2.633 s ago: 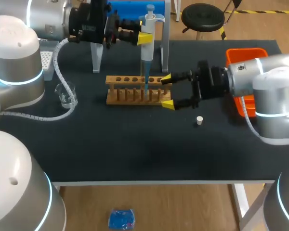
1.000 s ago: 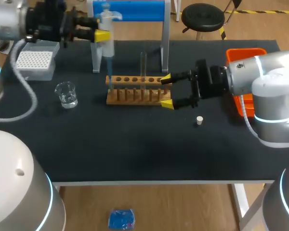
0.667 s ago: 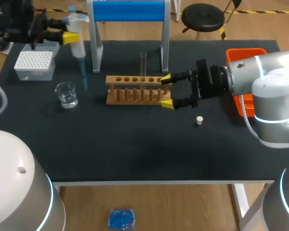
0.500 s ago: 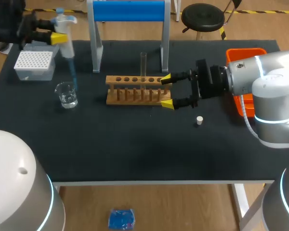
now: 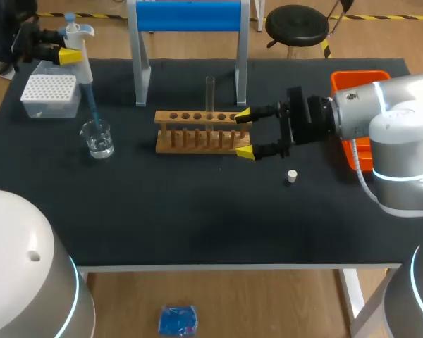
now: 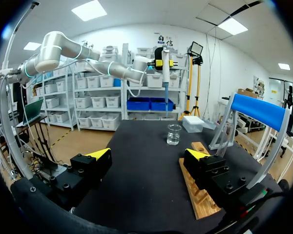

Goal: Invert the test tube, pick up the pipette, mount the tip to pipette, aspirate from beaker and dispense into the tube, eject the tip, return the pipette, and cap with the stopper.

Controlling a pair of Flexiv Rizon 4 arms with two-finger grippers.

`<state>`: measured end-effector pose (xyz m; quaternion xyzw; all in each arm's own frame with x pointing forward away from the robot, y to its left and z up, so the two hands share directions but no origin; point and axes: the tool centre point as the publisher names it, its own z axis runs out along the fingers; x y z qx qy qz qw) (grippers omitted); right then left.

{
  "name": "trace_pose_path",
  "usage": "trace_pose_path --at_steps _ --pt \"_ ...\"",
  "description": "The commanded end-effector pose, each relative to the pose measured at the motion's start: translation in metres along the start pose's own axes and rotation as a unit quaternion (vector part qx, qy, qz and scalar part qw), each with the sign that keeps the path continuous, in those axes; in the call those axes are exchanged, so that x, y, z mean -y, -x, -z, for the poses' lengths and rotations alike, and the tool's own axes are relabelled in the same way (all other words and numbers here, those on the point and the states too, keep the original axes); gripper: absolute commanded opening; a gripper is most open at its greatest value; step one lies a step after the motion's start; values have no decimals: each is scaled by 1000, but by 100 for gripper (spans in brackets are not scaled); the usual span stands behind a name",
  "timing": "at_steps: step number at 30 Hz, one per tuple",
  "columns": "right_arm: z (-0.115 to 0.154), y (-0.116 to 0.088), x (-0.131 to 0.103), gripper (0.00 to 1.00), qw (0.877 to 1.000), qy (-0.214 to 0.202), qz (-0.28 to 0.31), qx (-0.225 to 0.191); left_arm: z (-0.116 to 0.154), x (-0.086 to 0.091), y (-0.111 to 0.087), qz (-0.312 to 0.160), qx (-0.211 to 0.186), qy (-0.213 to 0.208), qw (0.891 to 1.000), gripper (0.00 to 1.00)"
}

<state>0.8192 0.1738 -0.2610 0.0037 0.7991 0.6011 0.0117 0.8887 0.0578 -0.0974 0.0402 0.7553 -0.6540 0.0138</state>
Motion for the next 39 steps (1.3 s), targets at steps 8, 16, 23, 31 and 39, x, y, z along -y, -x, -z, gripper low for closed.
trace_pose_path --at_steps 8,16,23,31,39 --pt "1 0 0 100 1000 -1 0 -1 4 -9 11 -3 -6 -4 1000 0" --pt "1 0 0 100 1000 -1 0 -1 9 -12 16 -4 -5 -1 1000 0" --pt "1 0 0 100 1000 -1 0 -1 12 -16 19 -2 -1 0 1000 0" --pt "1 0 0 100 1000 -1 0 -1 13 -17 19 -7 3 0 1000 0" --pt "1 0 0 100 1000 -1 0 -1 13 -17 19 -7 3 0 1000 0"
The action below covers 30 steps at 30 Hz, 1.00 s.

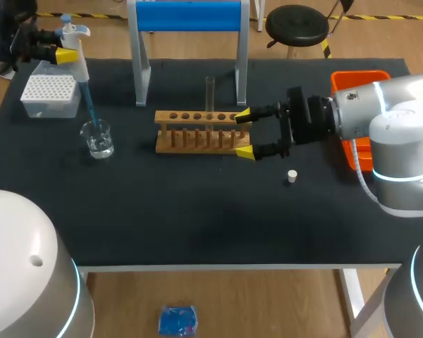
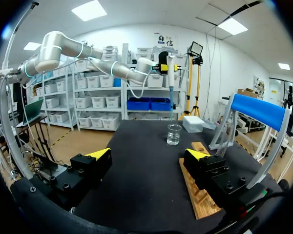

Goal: Invert the test tube, pick up the pipette, mount the tip to pipette, aspirate from beaker and dispense into the tube, eject the tip, return the pipette, and cap with the stopper.

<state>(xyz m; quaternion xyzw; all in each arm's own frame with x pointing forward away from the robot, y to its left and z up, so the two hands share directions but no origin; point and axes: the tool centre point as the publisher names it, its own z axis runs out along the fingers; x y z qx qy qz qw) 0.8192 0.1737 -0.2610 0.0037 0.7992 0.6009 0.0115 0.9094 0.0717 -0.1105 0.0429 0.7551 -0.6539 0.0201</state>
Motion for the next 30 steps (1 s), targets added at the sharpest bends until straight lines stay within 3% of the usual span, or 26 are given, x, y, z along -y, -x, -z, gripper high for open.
trace_pose_path --at_steps 1,15,22,30 --pt "1 0 0 100 1000 -1 0 -1 0 0 0 0 0 0 1000 0" --pt "-3 -6 -3 100 1000 -4 4 -1 0 0 0 0 0 0 1000 0" --pt "-39 -33 -20 100 999 -45 -14 22 0 0 0 0 0 0 1000 0" --pt "-100 -28 -22 100 992 -97 -24 79 0 0 0 0 0 0 1000 0"
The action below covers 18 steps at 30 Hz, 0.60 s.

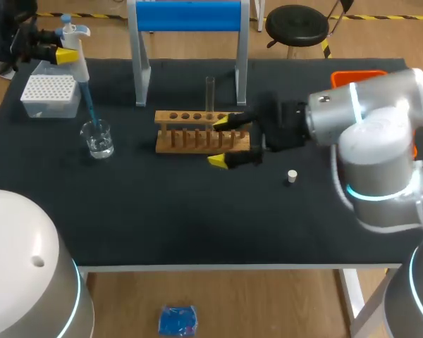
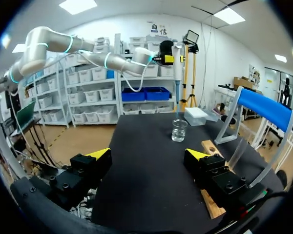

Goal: Invert the test tube, pick up the pipette, mount the tip to pipette, aspirate from beaker and dispense into the tube, eject the tip, return the pipette, and cap with the stopper.

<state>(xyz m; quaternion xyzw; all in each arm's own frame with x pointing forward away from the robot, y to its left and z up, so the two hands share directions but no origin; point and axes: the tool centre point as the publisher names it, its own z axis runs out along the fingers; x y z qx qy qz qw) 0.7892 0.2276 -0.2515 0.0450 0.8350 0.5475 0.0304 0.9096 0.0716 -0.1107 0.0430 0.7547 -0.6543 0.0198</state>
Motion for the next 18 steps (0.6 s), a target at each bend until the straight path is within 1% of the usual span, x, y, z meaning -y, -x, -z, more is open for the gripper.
trace_pose_path --at_steps 1,4,5,7,9,18 --pt "-60 -1 -5 100 998 -36 -4 46 0 0 0 -1 0 0 1000 0" --pt "-86 -3 -4 100 998 -43 0 49 0 0 0 -1 0 0 1000 0" --pt "-94 -3 -2 100 998 -42 -8 41 0 0 0 -1 0 0 1000 0" --pt "-107 -3 1 100 998 -47 3 39 0 0 0 -1 0 0 1000 0" --pt "-118 -1 4 100 998 -46 0 36 0 0 0 -1 0 0 1000 0" --pt "-149 10 12 100 998 -42 -14 51 0 0 0 -1 0 0 1000 0"
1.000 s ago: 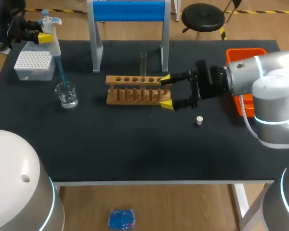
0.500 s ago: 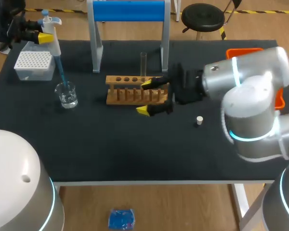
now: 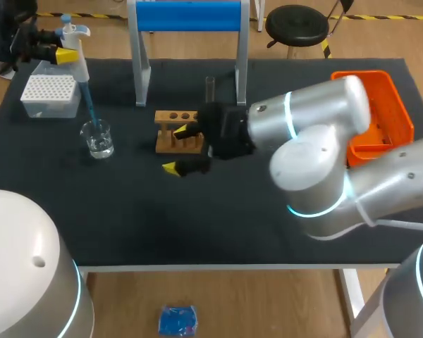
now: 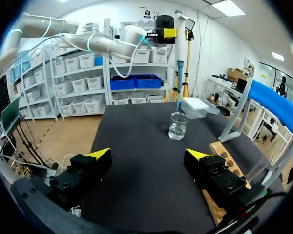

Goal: Invert the test tube, pick up the pipette, mount the tip to pipette, aspirate from beaker and dispense into the tube, eject the tip, return the pipette, and cap with the stopper.

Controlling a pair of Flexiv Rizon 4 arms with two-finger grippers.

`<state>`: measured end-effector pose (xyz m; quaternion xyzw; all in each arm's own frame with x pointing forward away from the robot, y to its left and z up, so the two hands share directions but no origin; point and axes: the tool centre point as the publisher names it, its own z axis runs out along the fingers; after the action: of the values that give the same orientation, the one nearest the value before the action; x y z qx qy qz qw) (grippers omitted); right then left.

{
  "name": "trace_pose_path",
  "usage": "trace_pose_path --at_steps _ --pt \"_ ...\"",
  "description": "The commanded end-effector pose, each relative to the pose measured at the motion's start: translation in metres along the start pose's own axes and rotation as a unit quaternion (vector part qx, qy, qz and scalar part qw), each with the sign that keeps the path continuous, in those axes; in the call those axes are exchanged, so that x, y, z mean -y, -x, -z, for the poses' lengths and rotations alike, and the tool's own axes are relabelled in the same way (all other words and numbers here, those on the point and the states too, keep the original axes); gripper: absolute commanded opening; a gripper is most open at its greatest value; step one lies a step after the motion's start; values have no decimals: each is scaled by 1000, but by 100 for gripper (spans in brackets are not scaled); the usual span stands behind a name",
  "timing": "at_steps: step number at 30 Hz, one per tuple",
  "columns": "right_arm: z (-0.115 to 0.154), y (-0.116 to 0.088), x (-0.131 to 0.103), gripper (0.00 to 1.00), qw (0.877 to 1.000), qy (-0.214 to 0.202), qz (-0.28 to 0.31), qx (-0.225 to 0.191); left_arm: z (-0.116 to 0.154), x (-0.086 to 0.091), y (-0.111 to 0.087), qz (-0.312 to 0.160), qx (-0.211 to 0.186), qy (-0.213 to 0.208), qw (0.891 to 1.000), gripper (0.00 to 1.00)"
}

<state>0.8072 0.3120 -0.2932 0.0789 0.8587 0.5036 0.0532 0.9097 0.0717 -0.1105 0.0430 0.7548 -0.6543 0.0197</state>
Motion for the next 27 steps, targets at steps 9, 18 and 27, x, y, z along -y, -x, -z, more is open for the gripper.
trace_pose_path --at_steps 9,18,27 --pt "-80 4 0 100 999 4 14 33 0 0 0 -1 0 0 1000 0" --pt "-94 11 4 100 1000 2 9 30 0 0 0 -1 0 0 1000 0" --pt "-97 12 2 100 1000 8 10 25 0 0 0 -1 0 0 1000 0"
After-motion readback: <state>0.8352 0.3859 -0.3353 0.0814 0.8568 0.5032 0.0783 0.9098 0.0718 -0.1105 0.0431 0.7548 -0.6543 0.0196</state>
